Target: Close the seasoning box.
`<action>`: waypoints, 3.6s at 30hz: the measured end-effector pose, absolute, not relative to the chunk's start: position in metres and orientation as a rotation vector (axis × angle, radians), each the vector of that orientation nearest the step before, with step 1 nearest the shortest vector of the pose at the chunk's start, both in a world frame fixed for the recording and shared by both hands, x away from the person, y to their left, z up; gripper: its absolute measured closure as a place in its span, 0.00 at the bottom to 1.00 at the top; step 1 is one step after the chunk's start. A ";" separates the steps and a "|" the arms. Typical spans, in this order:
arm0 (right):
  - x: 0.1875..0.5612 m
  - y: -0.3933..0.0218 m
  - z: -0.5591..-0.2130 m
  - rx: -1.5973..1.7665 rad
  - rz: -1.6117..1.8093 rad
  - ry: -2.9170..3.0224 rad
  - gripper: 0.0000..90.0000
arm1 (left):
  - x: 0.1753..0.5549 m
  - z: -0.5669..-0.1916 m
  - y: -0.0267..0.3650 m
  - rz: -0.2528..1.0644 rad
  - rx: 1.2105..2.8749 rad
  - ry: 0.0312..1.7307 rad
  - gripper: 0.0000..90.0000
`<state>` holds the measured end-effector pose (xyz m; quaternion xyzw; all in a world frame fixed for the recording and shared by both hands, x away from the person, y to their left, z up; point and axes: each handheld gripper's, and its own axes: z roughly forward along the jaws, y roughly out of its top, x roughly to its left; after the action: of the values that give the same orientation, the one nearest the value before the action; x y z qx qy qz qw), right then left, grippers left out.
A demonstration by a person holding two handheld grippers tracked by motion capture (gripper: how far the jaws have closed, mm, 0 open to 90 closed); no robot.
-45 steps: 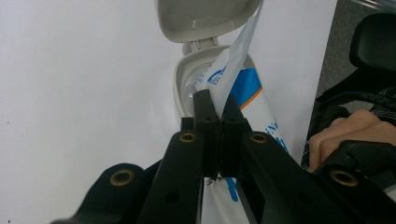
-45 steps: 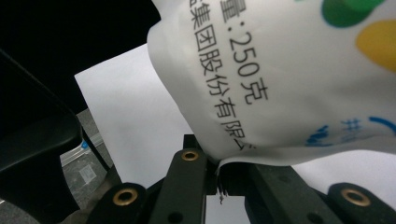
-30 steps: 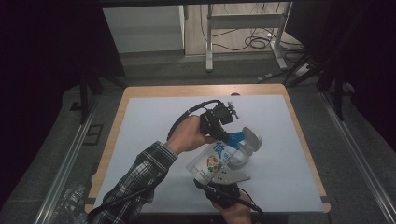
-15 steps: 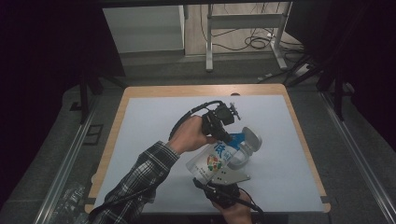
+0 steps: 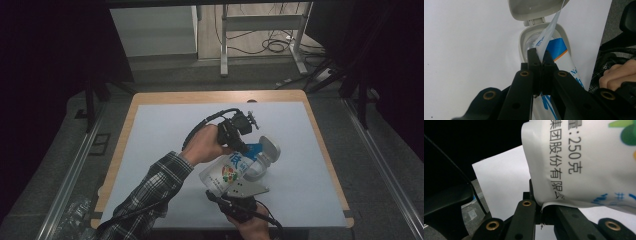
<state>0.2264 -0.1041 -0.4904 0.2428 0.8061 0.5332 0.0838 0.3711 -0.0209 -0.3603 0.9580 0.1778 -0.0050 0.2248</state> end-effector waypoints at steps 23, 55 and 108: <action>0.226 -0.104 -0.487 0.698 1.609 2.394 0.98 | 0.372 -0.362 -0.026 -0.018 2.653 0.498 1.00; 0.225 -0.103 -0.485 0.679 1.618 2.387 0.98 | 0.372 -0.363 -0.026 -0.023 2.658 0.500 0.99; 0.224 -0.103 -0.480 0.658 1.629 2.375 0.99 | 0.374 -0.365 -0.031 -0.036 2.675 0.496 0.99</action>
<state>0.2241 -0.1028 -0.4798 0.2218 0.8005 0.5488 0.0935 0.3741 -0.0307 -0.3649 0.9615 0.1782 -0.0129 0.2086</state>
